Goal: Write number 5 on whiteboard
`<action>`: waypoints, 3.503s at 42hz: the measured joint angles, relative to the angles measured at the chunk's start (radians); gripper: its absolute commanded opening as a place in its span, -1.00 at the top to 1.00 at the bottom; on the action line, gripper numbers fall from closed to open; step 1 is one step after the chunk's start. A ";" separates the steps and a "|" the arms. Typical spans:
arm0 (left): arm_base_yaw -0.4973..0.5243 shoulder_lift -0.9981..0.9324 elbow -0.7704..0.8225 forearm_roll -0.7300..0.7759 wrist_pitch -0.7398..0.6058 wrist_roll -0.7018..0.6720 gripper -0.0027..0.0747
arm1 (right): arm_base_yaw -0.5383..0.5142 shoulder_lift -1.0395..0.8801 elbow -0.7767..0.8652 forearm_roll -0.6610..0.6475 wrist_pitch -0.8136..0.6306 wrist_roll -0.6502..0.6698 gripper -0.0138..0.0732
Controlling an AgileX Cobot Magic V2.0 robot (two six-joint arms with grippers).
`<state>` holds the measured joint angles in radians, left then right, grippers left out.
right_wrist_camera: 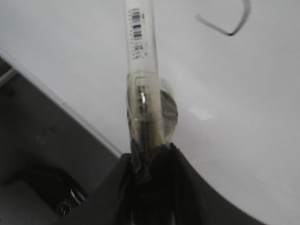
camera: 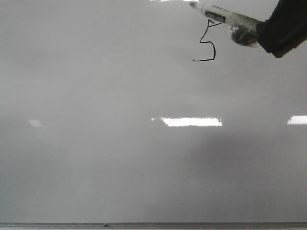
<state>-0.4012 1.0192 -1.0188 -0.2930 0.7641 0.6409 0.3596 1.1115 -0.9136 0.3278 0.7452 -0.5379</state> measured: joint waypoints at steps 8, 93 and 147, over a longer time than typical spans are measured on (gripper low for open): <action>-0.201 0.047 -0.021 -0.006 -0.006 0.022 -0.52 | 0.113 -0.032 0.000 0.000 0.175 -0.159 0.84; 0.107 0.147 -0.113 0.711 0.119 -0.717 0.98 | -0.176 -0.263 0.002 -0.007 0.213 -0.086 -0.70; 0.378 0.468 0.520 0.325 -1.521 -0.732 0.98 | -0.176 -0.263 0.002 -0.007 0.205 -0.085 -0.70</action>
<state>-0.0235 1.4873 -0.4987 0.0322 -0.7569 -0.0911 0.1834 0.8482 -0.9121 0.3209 0.9503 -0.6225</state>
